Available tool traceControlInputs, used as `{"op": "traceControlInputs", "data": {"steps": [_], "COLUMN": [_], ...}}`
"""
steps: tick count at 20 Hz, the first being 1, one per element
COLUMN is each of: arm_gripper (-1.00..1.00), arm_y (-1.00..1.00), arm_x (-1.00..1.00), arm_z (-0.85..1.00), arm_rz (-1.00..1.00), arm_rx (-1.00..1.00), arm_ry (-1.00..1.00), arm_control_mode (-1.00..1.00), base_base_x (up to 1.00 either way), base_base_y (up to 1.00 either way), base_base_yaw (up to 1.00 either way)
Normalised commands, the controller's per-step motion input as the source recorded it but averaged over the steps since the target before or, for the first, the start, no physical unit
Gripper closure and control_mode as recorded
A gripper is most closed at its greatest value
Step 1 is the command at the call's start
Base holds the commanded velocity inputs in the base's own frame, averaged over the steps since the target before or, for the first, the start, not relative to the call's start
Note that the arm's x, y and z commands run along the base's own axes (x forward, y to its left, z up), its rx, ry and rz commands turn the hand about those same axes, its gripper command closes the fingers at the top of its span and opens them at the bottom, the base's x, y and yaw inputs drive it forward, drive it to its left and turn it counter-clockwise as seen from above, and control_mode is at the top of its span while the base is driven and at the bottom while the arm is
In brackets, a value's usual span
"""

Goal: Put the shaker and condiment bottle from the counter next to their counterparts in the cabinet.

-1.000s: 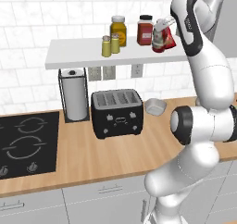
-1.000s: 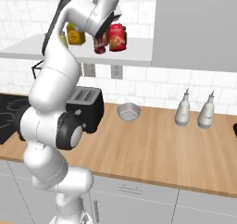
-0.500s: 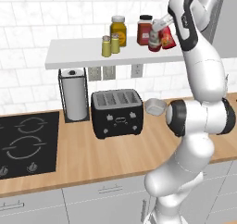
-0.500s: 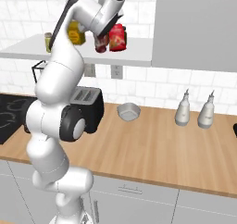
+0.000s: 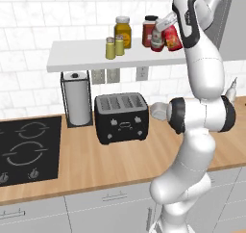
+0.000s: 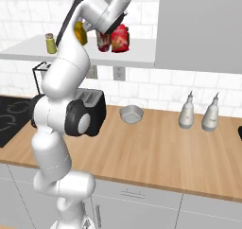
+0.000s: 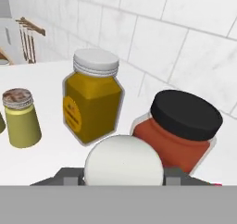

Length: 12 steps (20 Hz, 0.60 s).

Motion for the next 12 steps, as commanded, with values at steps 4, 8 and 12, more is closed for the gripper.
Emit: {"op": "traceControlInputs", "data": {"steps": [4, 8, 12], "arm_gripper": [-1.00, -1.00, -1.00], "arm_y": [0.06, 0.00, 0.00], "arm_x": [0.36, 0.21, 0.18], "arm_z": [-0.13, -0.12, -0.12], "arm_rz": [0.06, 0.06, 0.05], "arm_rx": [0.00, 0.00, 0.00], "arm_ry": [0.00, 0.00, 0.00], "arm_control_mode": [-1.00, -1.00, -1.00], "base_base_x": [0.00, 0.00, 0.00], "base_base_y": [0.00, 0.00, 0.00], "base_base_yaw": [0.00, 0.00, 0.00]}}
